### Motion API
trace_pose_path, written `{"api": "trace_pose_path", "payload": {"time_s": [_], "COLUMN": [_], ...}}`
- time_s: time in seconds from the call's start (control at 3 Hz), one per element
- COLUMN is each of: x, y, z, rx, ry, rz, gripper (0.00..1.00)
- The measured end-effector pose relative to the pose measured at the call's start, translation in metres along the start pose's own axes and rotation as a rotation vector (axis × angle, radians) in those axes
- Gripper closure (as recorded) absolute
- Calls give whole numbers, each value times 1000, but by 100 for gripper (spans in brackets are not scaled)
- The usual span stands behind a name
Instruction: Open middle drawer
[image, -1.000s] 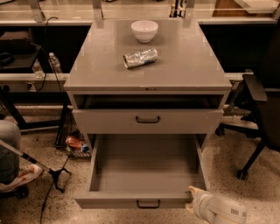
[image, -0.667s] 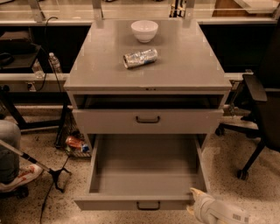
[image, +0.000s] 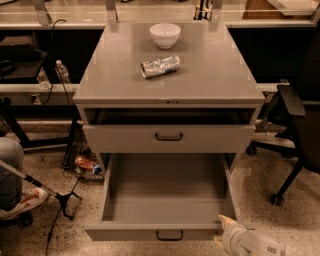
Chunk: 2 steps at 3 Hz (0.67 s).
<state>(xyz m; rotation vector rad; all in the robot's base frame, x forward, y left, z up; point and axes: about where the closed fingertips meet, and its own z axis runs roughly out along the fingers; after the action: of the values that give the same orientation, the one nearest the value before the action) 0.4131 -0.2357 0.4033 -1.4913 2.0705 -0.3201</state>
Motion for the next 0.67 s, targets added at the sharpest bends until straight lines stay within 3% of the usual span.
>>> {"api": "trace_pose_path", "payload": {"time_s": [0.67], "x": [0], "y": [0], "z": [0], "rx": [0], "ry": [0], "rz": [0], "gripper": [53]}}
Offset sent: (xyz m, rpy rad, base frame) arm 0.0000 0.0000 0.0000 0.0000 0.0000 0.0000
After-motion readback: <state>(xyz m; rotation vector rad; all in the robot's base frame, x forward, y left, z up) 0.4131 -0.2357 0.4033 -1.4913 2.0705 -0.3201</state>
